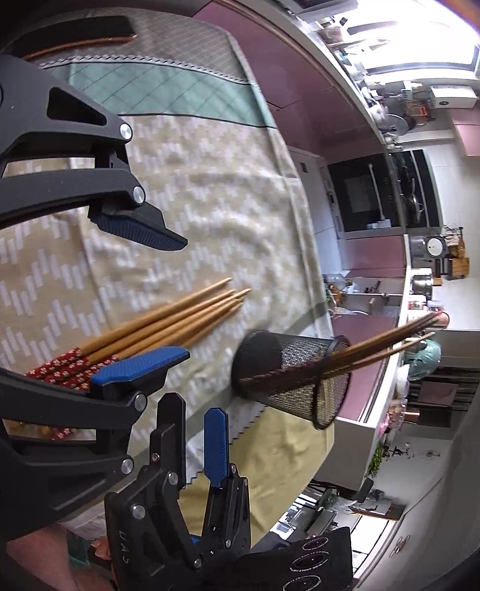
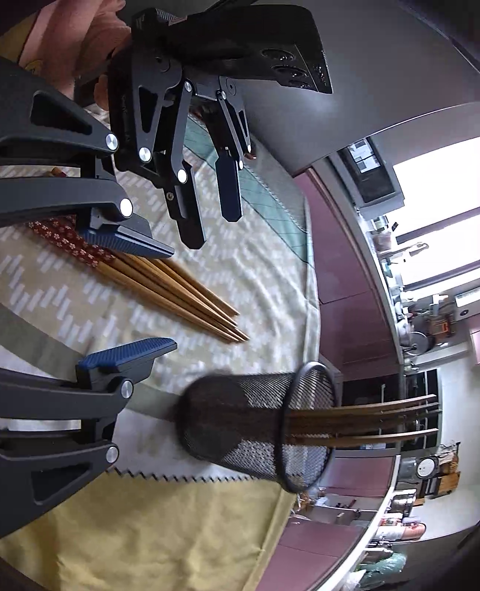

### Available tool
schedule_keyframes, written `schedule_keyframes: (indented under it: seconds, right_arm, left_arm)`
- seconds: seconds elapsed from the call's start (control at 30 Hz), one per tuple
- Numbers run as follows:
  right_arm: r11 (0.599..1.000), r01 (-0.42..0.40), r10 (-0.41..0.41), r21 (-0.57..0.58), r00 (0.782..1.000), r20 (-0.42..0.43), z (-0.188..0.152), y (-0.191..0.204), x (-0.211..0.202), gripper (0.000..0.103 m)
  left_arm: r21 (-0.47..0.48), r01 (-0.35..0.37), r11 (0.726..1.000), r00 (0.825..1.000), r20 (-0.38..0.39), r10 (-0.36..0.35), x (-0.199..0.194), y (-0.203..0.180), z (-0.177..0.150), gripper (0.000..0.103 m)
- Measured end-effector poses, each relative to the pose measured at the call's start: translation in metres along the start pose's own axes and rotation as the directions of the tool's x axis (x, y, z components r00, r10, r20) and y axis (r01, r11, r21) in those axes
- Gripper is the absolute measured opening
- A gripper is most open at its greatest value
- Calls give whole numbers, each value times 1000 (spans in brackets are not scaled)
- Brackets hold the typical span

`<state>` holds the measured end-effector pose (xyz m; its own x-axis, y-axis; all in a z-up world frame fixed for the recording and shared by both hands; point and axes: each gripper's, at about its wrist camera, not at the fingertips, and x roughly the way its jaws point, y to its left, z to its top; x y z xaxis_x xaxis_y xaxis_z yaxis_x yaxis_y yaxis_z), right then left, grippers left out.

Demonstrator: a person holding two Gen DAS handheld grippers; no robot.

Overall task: Organize utensils
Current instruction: 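Move both tools back down to the remaining chopsticks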

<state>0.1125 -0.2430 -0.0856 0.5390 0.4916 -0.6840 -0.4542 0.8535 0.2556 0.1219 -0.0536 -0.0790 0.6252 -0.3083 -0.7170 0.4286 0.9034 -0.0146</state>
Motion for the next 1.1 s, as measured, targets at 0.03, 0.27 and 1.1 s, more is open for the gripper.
schedule_keyframes:
  seconds: [0.03, 0.27, 1.1]
  right_arm:
    - [1000, 17, -17, -10, 1000, -9, -2, 3, 3, 42]
    - [999, 28, -29, -17, 998, -59, -13, 11, 22, 42]
    - [997, 77, -76, 12, 993, -91, -16, 6, 28, 38]
  left_arm:
    - [-7, 3, 1000, 1000, -10, -3, 2, 2, -4, 54]
    - [-14, -13, 1000, 998, -60, 12, 13, -1, -23, 54]
    - [-40, 11, 999, 995, -100, -15, 23, 3, -29, 50]
